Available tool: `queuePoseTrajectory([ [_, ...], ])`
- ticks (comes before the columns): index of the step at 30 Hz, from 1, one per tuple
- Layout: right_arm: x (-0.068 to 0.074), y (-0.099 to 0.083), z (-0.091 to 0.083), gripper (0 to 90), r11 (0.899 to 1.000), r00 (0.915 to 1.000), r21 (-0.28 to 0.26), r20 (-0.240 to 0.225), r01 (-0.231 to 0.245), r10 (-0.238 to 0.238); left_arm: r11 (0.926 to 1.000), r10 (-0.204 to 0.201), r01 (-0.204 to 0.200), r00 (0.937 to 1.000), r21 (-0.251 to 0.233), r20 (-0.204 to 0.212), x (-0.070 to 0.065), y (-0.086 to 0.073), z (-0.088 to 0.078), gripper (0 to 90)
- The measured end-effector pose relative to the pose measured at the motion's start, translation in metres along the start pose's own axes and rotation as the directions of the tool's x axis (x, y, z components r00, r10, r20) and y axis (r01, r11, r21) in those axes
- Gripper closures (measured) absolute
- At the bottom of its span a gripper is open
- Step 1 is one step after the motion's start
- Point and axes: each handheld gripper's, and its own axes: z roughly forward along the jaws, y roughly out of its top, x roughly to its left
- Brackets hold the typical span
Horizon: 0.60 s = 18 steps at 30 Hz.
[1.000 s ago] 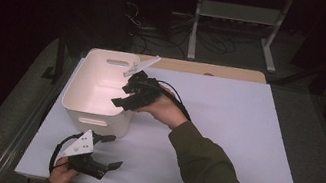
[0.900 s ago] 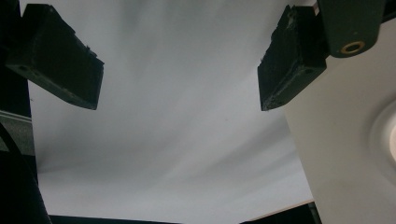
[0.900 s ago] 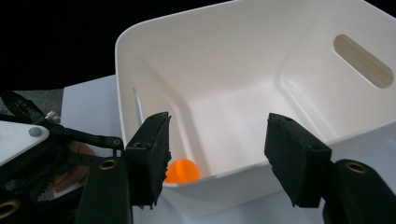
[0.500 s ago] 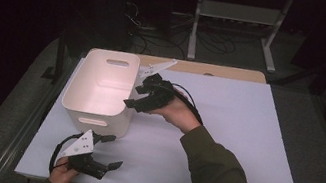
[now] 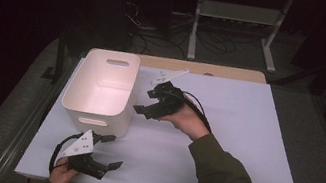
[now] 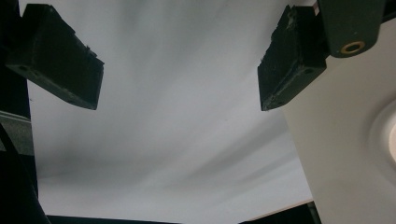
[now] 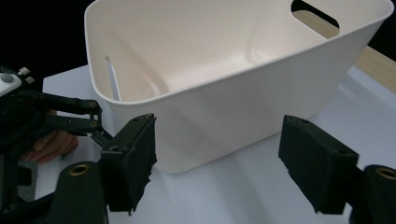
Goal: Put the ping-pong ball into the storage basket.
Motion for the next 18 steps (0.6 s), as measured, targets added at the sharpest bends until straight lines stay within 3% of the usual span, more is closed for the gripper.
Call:
queuePoseTrajectory([
  [15,-0.004,-0.032,-0.002,12.7,0.999,0.9976,-0.027,0.053,-0.042,0.043,1.0,-0.004,0.004,1.0,0.004,0.001,0.001,0.0,0.0,14.1],
  [18,-0.006,-0.04,-0.002,5.3,0.998,0.9962,-0.034,0.065,-0.056,0.058,1.0,-0.004,0.004,1.0,0.005,0.001,0.0,0.0,0.001,14.1],
])
